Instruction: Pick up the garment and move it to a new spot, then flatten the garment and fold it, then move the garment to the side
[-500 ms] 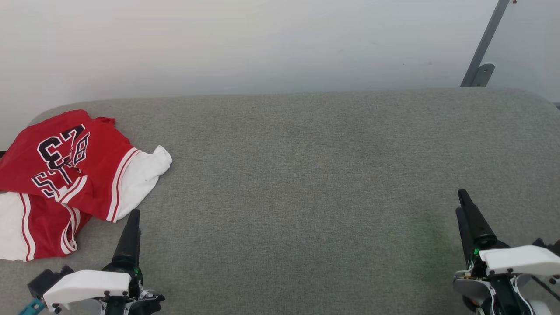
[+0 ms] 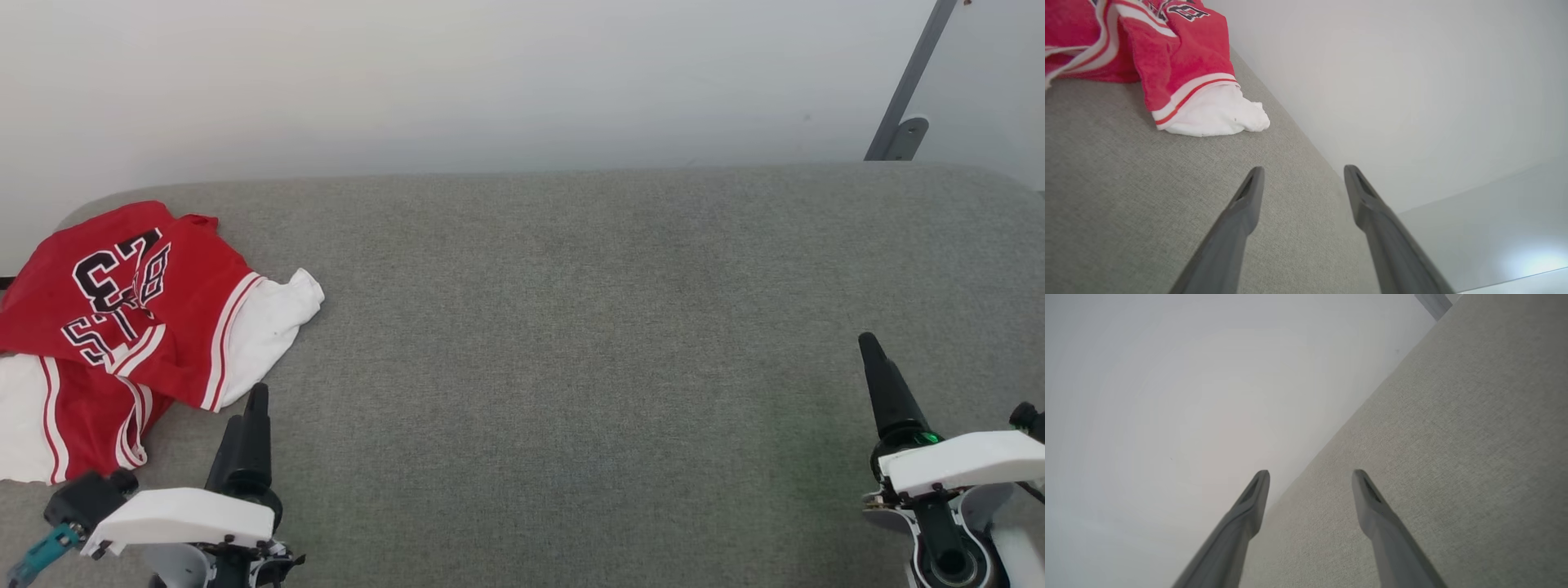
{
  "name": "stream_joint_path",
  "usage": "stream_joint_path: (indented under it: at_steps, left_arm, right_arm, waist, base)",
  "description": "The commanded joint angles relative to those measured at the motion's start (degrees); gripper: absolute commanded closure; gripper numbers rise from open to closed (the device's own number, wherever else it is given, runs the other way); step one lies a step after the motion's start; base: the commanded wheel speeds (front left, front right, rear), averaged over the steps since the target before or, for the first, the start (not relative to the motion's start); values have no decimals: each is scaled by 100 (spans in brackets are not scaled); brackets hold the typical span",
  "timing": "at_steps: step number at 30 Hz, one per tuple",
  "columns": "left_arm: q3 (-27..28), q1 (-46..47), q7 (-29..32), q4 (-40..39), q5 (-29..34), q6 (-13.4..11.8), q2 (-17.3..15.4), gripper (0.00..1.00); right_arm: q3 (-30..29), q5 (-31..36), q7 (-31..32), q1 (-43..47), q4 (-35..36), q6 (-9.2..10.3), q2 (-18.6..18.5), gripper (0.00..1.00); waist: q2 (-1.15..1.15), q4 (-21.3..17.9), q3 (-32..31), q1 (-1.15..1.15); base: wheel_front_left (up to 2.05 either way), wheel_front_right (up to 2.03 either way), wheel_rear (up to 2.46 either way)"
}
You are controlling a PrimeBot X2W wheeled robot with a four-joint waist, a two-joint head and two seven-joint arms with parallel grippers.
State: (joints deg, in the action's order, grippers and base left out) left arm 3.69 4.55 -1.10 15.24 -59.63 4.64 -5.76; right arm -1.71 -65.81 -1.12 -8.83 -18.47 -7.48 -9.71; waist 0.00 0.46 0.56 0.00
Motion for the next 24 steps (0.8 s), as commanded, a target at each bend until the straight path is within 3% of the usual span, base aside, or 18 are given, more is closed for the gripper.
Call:
stream_joint_path:
  at_steps: [1,24]
  left_arm:
    - [-42,103,-83,-137,327,-53,-74,0]
    - [-474,10,-511,-339,2197,-442,-351,0]
  right_arm:
    - [-18,321,-82,-164,100,-1,-60,0]
    - [32,2733,-512,-309,190,-1,-279,0]
  waist:
    - [0,3,7,0]
    - [0,38,33,0]
  base:
    - [0,0,0]
    - [0,0,0]
